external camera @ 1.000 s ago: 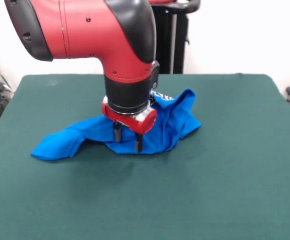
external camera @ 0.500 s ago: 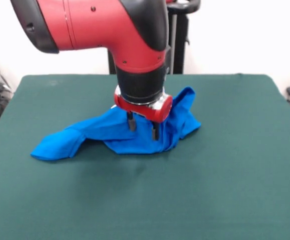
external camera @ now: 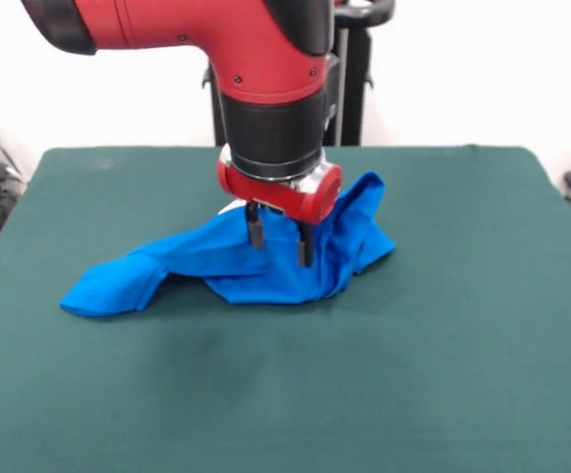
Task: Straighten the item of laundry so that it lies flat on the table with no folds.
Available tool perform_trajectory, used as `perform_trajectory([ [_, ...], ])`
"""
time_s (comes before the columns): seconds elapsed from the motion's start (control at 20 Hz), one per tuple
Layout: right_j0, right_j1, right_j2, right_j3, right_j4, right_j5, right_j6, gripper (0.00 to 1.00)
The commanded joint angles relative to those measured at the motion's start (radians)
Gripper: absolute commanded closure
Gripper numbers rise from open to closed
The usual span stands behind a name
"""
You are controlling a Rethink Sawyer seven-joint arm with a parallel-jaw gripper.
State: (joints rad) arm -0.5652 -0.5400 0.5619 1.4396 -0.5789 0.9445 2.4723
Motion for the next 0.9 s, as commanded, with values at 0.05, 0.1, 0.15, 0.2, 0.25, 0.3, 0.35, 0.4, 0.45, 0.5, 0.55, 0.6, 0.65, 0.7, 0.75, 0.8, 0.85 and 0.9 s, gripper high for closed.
perform_trajectory([
  [0.05, 0.064, 0.082, 0.058, -0.022, 0.015, 0.086, -0.247, 0.00],
  [0.1, 0.063, 0.092, 0.056, -0.018, 0.015, 0.076, -0.244, 0.00],
  [0.15, 0.060, 0.093, 0.056, -0.009, 0.021, 0.073, -0.238, 0.00],
  [0.2, 0.058, 0.096, 0.057, -0.001, 0.031, 0.071, -0.229, 0.00],
  [0.25, 0.054, 0.095, 0.058, 0.015, 0.041, 0.066, -0.219, 0.00],
  [0.3, 0.054, 0.095, 0.059, 0.022, 0.046, 0.063, -0.213, 0.00],
  [0.35, 0.050, 0.094, 0.063, 0.035, 0.056, 0.060, -0.212, 0.00],
  [0.4, 0.051, 0.095, 0.065, 0.041, 0.060, 0.056, -0.211, 0.00],
  [0.45, 0.048, 0.084, 0.065, 0.076, 0.061, 0.036, -0.201, 0.00],
  [0.5, 0.051, 0.082, 0.063, 0.082, 0.062, 0.032, -0.197, 0.00],
  [0.55, 0.056, 0.078, 0.057, 0.086, 0.060, 0.031, -0.191, 0.00],
  [0.6, 0.062, 0.074, 0.051, 0.089, 0.057, 0.028, -0.184, 0.00],
  [0.65, 0.068, 0.070, 0.043, 0.094, 0.057, 0.029, -0.174, 0.00],
  [0.7, 0.075, 0.067, 0.035, 0.096, 0.054, 0.036, -0.167, 0.00],
  [0.75, 0.083, 0.065, 0.024, 0.095, 0.053, 0.055, -0.160, 0.00],
  [0.8, 0.085, 0.063, 0.020, 0.100, 0.048, 0.057, -0.163, 0.00],
  [0.85, 0.086, 0.062, 0.016, 0.105, 0.042, 0.059, -0.166, 0.00],
  [0.9, 0.083, 0.062, 0.017, 0.112, 0.037, 0.054, -0.175, 0.00],
])
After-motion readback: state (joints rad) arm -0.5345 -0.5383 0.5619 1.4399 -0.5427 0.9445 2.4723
